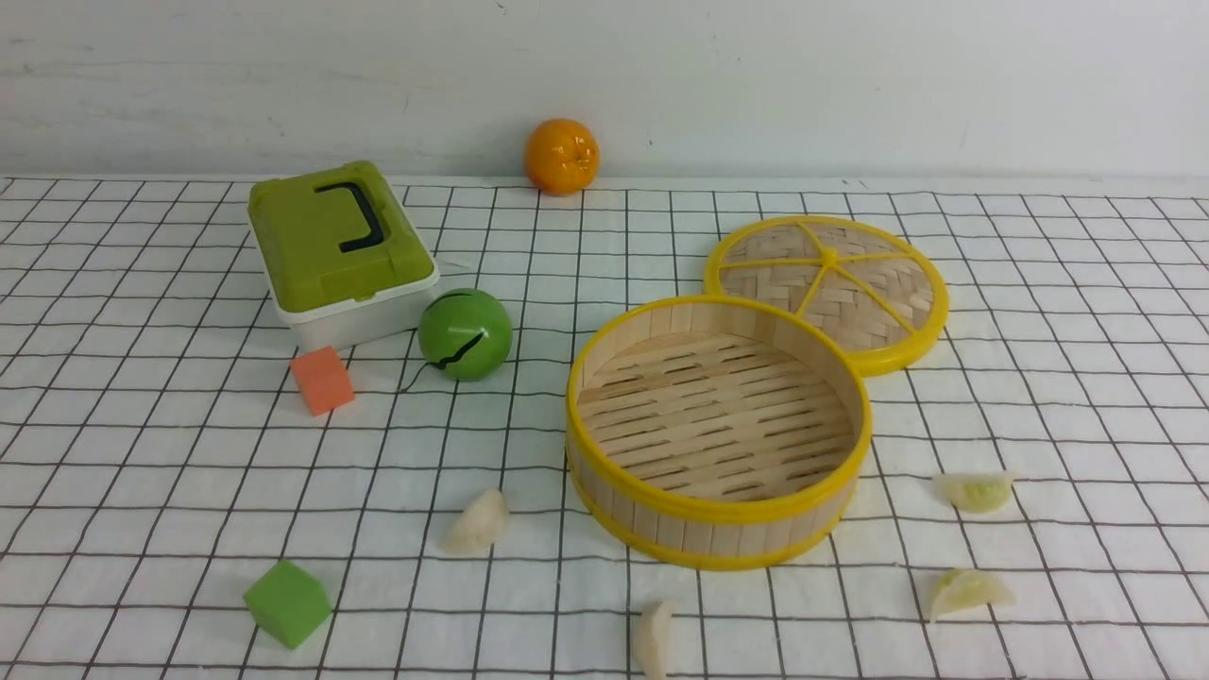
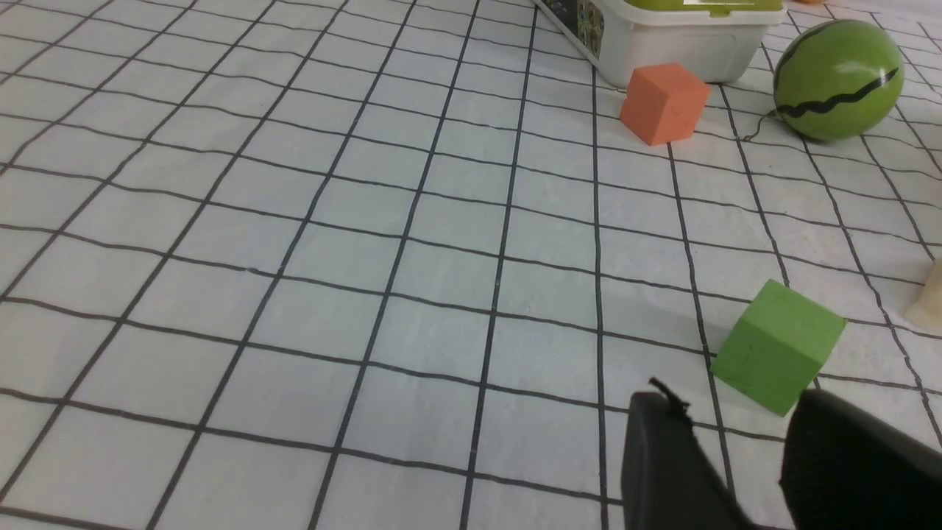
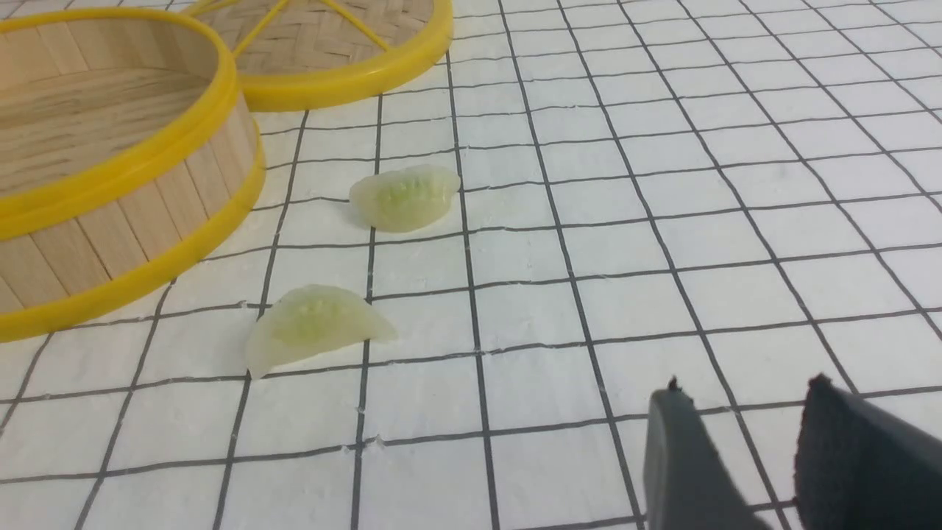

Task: Put the dumplings into the steamer on the table with the white tablecloth.
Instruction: 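Reach for and grasp a dumpling on the table with the left gripper, then place the dumpling into the bamboo steamer basket with the left gripper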

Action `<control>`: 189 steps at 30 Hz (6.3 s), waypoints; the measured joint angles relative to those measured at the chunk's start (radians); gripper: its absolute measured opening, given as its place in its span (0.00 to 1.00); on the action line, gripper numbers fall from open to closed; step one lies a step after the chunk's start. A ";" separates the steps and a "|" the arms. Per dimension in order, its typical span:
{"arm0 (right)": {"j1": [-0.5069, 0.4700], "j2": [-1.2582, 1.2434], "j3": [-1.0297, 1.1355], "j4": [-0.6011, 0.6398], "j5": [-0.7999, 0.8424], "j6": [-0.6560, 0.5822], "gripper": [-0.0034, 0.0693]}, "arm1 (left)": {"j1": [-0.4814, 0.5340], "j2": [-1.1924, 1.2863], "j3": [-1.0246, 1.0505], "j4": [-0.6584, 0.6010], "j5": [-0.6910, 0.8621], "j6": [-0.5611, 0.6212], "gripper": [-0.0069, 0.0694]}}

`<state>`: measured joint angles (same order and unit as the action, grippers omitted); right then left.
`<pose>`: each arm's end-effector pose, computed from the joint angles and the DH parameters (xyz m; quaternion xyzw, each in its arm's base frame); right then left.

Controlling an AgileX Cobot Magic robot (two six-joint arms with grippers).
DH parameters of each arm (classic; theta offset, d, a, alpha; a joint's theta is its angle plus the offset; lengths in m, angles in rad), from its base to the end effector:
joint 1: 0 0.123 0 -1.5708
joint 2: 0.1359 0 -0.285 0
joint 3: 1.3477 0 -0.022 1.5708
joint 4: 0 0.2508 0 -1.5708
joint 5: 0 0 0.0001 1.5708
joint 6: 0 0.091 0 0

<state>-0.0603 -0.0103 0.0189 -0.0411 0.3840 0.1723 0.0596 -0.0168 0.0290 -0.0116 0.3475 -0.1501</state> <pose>0.0521 -0.0046 0.1729 0.0828 0.8021 0.0156 0.5912 0.0530 0.0028 0.1730 -0.0865 0.7919 -0.0322 0.6037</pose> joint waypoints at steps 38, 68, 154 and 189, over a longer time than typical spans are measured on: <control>0.000 0.000 0.000 -0.021 0.000 0.000 0.38 | 0.000 0.000 0.000 0.023 0.000 0.001 0.40; 0.000 0.000 0.008 1.023 0.021 0.106 0.38 | 0.000 0.000 0.000 -0.911 -0.348 -0.539 0.40; 0.278 0.788 -0.832 0.638 0.726 -0.681 0.06 | -0.693 2.015 -1.884 0.086 0.706 -0.027 0.44; 0.279 0.788 -0.832 0.618 0.756 -0.681 0.09 | -0.749 2.034 -2.194 0.012 0.885 -0.079 0.84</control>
<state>0.2188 0.7779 -0.8134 0.5768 1.1401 -0.5089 -0.6892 2.0174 -2.1647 0.0000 1.2328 -0.2289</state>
